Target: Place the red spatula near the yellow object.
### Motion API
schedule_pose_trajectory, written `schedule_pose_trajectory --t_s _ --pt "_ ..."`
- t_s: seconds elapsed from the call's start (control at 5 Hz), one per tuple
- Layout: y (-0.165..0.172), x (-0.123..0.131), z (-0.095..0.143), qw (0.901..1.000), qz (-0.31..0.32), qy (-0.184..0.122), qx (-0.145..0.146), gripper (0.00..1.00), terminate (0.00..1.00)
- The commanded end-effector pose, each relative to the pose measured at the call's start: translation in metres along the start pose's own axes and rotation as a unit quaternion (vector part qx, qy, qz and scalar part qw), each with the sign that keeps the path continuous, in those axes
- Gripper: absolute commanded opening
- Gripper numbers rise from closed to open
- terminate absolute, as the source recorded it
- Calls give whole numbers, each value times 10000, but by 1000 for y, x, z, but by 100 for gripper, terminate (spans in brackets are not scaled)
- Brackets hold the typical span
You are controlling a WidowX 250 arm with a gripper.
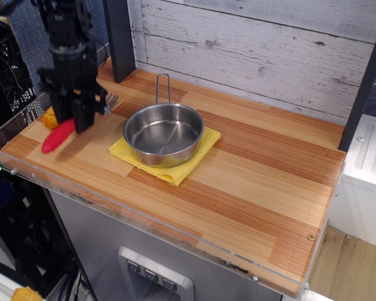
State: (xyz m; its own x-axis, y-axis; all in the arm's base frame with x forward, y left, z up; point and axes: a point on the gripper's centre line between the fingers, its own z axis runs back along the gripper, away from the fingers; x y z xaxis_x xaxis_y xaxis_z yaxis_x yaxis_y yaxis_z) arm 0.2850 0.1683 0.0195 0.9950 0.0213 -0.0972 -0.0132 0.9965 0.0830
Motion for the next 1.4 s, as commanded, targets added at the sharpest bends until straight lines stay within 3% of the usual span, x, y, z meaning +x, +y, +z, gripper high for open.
schedule_pose_trajectory --t_s 0.0,0.2,0.4,0.8,1.2 --pt "-11 1 -11 9999 -63 31 121 0 0" --pt "-10 1 -13 9999 -76 123 89 0 0" --pt "-6 -2 1 9999 -73 114 86 100 0" --pt "-13 -18 82 9971 347 -668 -62 100 0" --pt "-65 -25 139 9958 78 -868 -288 100 0"
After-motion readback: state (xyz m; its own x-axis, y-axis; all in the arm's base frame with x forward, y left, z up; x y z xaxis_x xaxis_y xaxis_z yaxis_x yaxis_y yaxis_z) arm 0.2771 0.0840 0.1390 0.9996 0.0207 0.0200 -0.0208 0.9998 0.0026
